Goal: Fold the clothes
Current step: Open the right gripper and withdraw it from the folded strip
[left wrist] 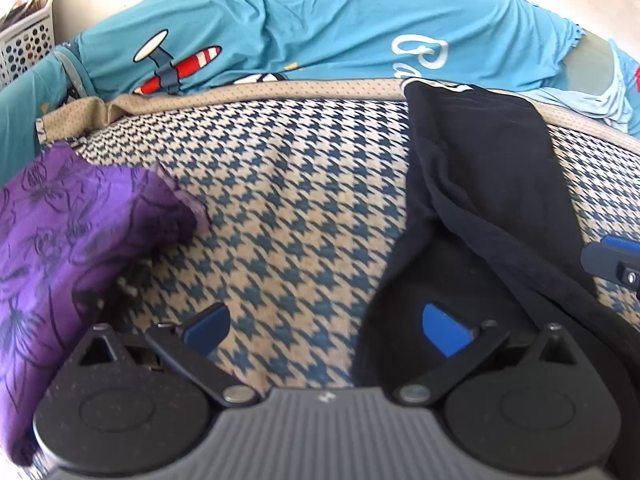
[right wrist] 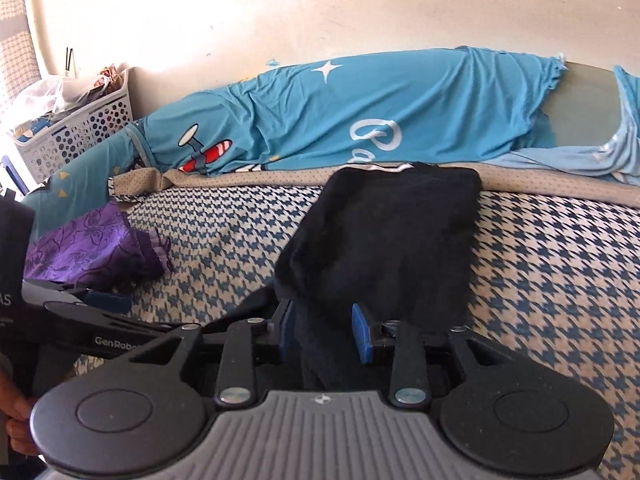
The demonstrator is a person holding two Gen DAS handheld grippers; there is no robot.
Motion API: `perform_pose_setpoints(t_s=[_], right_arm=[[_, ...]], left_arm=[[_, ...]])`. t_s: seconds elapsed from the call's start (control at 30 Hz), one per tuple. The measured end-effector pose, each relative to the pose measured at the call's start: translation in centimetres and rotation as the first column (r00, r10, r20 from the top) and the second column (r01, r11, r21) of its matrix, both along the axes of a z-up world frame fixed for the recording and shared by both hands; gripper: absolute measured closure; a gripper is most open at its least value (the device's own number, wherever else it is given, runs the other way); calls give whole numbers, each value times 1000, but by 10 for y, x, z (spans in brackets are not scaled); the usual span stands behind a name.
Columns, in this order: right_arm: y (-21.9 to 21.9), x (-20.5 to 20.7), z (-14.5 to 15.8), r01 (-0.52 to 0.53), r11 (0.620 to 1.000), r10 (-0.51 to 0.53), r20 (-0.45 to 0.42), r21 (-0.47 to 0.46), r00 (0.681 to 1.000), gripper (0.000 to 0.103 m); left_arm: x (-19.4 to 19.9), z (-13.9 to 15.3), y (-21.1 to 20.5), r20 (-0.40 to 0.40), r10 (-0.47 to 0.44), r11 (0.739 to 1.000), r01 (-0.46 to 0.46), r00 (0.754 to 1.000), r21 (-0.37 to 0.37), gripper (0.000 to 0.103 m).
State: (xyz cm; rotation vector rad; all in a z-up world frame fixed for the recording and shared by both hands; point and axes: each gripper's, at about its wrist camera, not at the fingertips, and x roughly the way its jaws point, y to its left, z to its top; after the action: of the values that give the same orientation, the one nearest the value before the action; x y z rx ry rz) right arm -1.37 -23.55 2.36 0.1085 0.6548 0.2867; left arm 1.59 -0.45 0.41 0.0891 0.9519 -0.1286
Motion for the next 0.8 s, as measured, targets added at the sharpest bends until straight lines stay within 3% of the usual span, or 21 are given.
perform_pose_setpoints(t_s=[0.37, 0.53, 0.8], right_arm=[[-17, -55, -9, 67, 992, -69, -13, -108, 998, 65], [-36, -85, -12, 146, 982, -149, -13, -116, 989, 61], [-56, -123, -24, 214, 967, -221, -36, -141, 975, 58]], left_arm=[[-44, -16, -14, -28, -59, 998, 59, 998, -4, 0], [-56, -25, -12, -53, -50, 999, 49, 997, -13, 0], [-79, -29, -14, -24, -38, 999, 39, 999, 8, 0]])
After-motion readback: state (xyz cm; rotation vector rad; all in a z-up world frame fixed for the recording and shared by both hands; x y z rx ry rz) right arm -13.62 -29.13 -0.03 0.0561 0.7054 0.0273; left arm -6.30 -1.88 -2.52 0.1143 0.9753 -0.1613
